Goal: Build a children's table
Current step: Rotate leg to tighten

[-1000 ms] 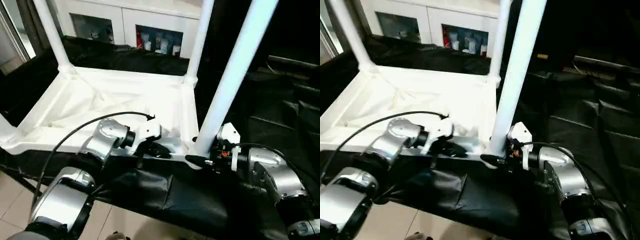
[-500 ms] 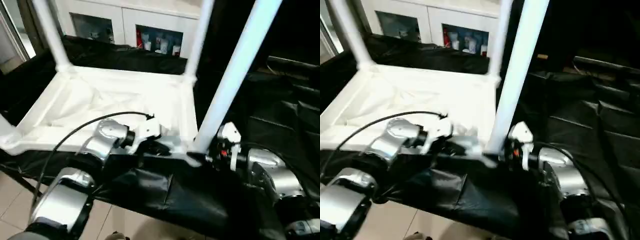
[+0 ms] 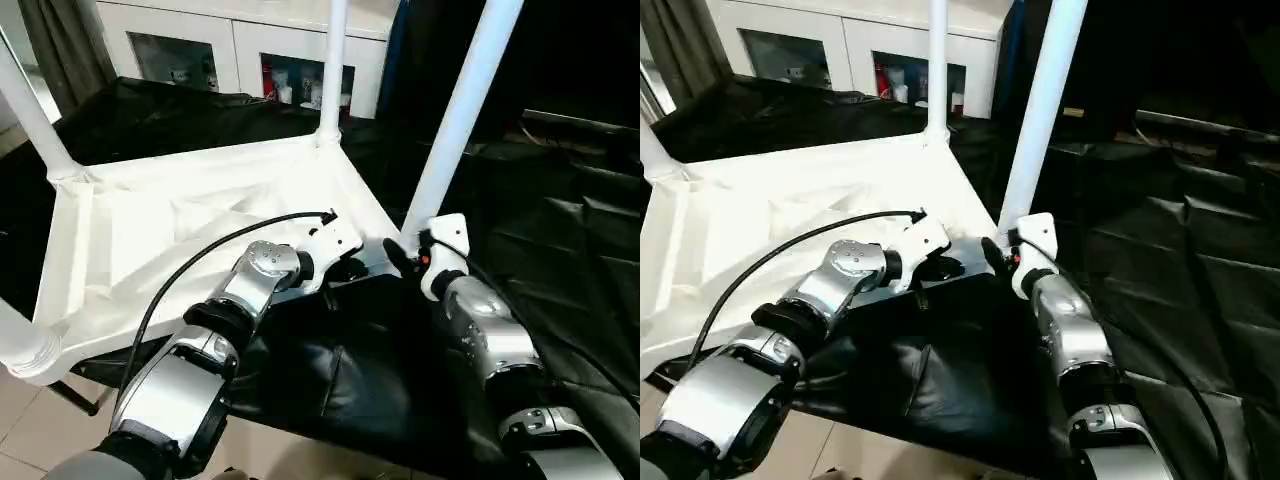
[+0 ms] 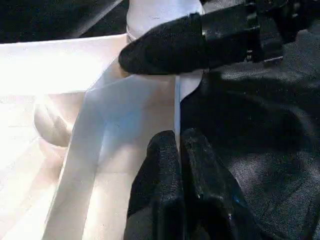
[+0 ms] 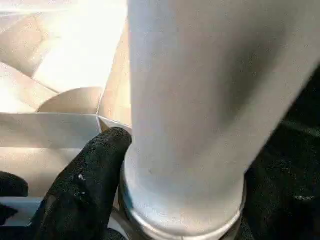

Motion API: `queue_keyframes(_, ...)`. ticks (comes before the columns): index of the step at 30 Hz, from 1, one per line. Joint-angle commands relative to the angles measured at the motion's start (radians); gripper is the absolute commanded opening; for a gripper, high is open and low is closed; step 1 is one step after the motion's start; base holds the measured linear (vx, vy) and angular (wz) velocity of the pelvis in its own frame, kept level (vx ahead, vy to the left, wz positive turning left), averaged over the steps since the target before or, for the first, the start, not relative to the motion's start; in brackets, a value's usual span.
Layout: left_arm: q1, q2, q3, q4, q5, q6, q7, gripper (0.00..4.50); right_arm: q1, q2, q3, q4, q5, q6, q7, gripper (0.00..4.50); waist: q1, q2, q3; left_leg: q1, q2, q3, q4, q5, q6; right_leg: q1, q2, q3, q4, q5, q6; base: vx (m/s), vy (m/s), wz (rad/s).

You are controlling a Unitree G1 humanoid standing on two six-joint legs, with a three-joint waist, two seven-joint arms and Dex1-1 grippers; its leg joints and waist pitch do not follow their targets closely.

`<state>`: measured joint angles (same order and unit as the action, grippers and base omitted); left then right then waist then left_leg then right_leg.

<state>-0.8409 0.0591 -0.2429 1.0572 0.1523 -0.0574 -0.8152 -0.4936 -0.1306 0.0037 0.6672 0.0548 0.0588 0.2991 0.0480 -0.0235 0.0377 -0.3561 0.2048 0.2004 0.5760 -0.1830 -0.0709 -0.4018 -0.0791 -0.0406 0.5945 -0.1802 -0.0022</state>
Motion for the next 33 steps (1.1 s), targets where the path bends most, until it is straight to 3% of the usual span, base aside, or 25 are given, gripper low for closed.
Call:
queue_keyframes(1, -0.002, -0.051, 0.005, 0.011, -0.024, -0.029, -0.009, 0.00, -0.001, 0.011, 0.065, 0.024, -0.028, 0.004, 0.041, 3.58, -0.001, -0.010, -0.050, 0.004, 0.021, -0.013, -0.065, -0.234, 0.040, 0.039, -0.056, 0.032, -0.080, -0.261, -0.188, 0.000, 0.000, 0.00)
queue_keyframes(5, 0.015, -0.009, -0.002, -0.010, -0.032, -0.044, -0.095, 0.00, 0.022, -0.048, 0.076, -0.026, 0.018, -0.020, 0.224, 3.58, 0.003, -0.015, -0.050, 0.003, 0.022, -0.012, -0.064, -0.238, 0.059, 0.043, -0.057, 0.033, -0.079, -0.251, -0.192, 0.000, 0.000, 0.00)
queue_keyframes(9, 0.033, 0.031, -0.011, -0.035, -0.043, -0.063, -0.202, 0.00, 0.057, -0.113, 0.088, -0.089, 0.065, -0.034, 0.416, 3.58, 0.013, -0.019, -0.050, 0.000, 0.023, -0.010, -0.059, -0.198, 0.098, 0.048, -0.058, 0.032, -0.071, -0.177, -0.219, 0.000, 0.000, 0.00)
queue_keyframes(19, 0.074, 0.172, -0.030, -0.109, -0.081, -0.057, -0.520, 0.00, 0.167, -0.294, 0.130, -0.264, 0.205, 0.060, 0.837, 3.58, 0.027, -0.016, -0.047, 0.002, 0.034, -0.009, -0.062, -0.213, 0.094, 0.047, -0.057, 0.029, -0.067, -0.194, -0.240, 0.000, 0.000, 0.00)
queue_keyframes(24, 0.085, 0.205, -0.024, -0.133, -0.094, -0.045, -0.566, 0.00, 0.177, -0.307, 0.137, -0.277, 0.199, 0.069, 0.870, 3.44, 0.030, -0.015, -0.048, 0.004, 0.036, -0.009, -0.064, -0.224, 0.066, 0.043, -0.059, 0.030, -0.065, -0.202, -0.244, 0.000, 0.000, 0.00)
queue_keyframes(33, 0.102, 0.198, -0.010, -0.154, -0.101, -0.062, -0.542, 0.00, 0.186, -0.293, 0.140, -0.280, 0.205, 0.072, 0.868, 2.81, 0.036, -0.021, -0.048, 0.003, 0.032, -0.007, -0.061, -0.193, 0.073, 0.045, -0.060, 0.029, -0.063, -0.184, -0.239, 0.000, 0.000, 0.00)
